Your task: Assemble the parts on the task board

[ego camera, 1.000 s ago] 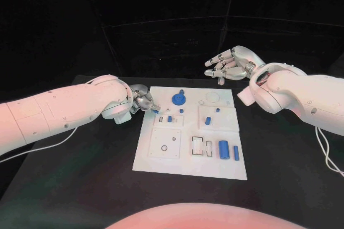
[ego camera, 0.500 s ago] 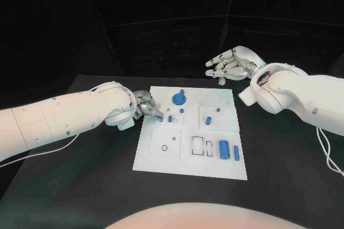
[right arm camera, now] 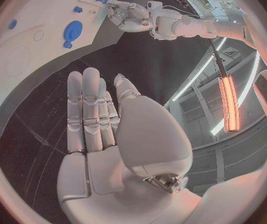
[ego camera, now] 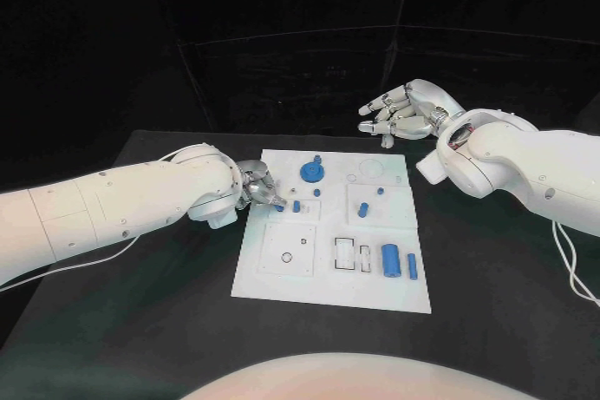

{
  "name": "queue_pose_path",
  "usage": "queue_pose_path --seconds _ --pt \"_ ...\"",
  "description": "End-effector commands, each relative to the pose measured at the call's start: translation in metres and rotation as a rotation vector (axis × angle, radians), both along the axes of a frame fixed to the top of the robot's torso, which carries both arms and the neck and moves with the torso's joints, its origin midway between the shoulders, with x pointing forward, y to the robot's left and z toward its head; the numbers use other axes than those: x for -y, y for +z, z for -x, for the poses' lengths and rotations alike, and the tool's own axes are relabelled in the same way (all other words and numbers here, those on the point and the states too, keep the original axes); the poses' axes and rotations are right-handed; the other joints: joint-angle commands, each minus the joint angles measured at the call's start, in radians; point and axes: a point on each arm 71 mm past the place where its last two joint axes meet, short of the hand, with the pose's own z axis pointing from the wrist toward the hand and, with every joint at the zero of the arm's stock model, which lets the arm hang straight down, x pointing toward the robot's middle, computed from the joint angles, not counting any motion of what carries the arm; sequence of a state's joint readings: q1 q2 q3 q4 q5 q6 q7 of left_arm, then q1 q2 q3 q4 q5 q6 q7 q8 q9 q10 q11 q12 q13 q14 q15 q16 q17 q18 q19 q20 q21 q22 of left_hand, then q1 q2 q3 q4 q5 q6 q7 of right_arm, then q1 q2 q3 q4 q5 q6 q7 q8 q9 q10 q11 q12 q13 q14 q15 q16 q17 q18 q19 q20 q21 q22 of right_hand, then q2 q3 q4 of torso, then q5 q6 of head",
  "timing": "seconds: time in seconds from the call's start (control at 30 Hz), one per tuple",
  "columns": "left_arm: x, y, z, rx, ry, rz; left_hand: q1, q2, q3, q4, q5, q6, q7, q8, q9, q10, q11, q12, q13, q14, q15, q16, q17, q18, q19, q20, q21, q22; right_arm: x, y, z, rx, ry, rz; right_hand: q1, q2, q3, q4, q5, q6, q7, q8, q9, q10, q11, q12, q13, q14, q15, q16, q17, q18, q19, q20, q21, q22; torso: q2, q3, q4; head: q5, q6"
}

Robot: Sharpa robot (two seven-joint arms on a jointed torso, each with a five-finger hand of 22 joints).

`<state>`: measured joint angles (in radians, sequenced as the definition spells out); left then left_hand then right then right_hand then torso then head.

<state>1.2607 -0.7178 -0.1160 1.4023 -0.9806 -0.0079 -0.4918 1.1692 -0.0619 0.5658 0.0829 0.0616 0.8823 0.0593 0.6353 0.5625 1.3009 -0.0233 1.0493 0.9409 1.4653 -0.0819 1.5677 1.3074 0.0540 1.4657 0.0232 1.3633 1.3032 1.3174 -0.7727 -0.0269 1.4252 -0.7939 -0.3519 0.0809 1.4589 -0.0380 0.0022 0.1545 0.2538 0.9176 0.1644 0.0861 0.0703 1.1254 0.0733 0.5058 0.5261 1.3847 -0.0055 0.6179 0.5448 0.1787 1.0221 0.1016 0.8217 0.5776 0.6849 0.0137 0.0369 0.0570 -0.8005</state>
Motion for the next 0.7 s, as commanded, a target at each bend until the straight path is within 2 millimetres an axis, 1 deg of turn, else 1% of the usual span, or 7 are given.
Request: queue_pose_path --seconds 0.03,0.13,0.4,0.7 --pt "-0.0006 -0.0015 -0.0004 -0.011 0.001 -0.032 0.001 0.008 0.136 -0.131 0.003 0.0 -0.006 0.002 0.002 0.005 0.0 0.002 0.002 0.106 -0.002 0.003 0.263 0.007 0.019 0.0 -0.003 0.001 -0.0013 0.0013 0.0003 0.002 0.009 -0.003 -0.001 0.005 0.001 0.004 0.006 -0.004 0.0 0.004 -0.001 -0.005 0.0 -0.005 -0.001 -0.001 0.003 -0.005 0.0 0.005 -0.002 0.006 -0.005 -0.001 0.0 0.0003 0.0003 0.001 -0.001" --pt "-0.0013 -0.0019 -0.0013 -0.009 0.009 -0.041 0.0 0.008 0.137 -0.131 0.003 0.0 -0.006 0.003 0.002 0.006 0.0 0.004 0.003 0.106 -0.002 0.003 0.263 0.007 0.02 -0.001 -0.002 0.002 -0.0015 0.0013 0.0004 0.002 0.009 -0.003 -0.001 0.005 0.001 0.004 0.006 -0.004 0.0 0.004 -0.001 -0.005 0.0 -0.005 -0.001 -0.001 0.003 -0.005 0.0 0.005 -0.002 0.006 -0.005 -0.001 0.0 -0.0004 0.0 0.0 -0.002" --pt "-0.0021 -0.0029 -0.0007 -0.021 0.009 -0.058 0.0 0.008 0.137 -0.131 0.003 0.0 -0.006 0.003 0.002 0.006 0.0 0.004 0.003 0.106 -0.002 0.003 0.263 0.007 0.02 -0.001 -0.002 0.002 -0.0012 0.0013 0.0003 0.002 0.009 -0.002 -0.001 0.005 0.001 0.004 0.006 -0.004 0.0 0.004 -0.001 -0.005 0.0 -0.005 -0.001 -0.001 0.003 -0.005 0.0 0.005 -0.002 0.006 -0.005 -0.001 -0.001 -0.0004 0.0011 -0.001 -0.005" --pt "-0.0042 -0.0034 -0.0007 -0.026 0.01 -0.064 -0.004 0.006 0.143 -0.133 0.006 0.0 -0.006 0.005 0.002 0.009 -0.001 0.006 0.004 0.106 -0.003 0.003 0.263 0.006 0.021 -0.001 0.001 0.006 -0.0012 0.0012 0.0002 0.002 0.009 -0.002 -0.001 0.005 0.001 0.004 0.006 -0.004 0.0 0.004 -0.001 -0.005 0.0 -0.005 -0.001 -0.001 0.003 -0.005 0.0 0.005 -0.002 0.006 -0.005 -0.001 -0.001 -0.0006 0.0011 0.0 -0.006"
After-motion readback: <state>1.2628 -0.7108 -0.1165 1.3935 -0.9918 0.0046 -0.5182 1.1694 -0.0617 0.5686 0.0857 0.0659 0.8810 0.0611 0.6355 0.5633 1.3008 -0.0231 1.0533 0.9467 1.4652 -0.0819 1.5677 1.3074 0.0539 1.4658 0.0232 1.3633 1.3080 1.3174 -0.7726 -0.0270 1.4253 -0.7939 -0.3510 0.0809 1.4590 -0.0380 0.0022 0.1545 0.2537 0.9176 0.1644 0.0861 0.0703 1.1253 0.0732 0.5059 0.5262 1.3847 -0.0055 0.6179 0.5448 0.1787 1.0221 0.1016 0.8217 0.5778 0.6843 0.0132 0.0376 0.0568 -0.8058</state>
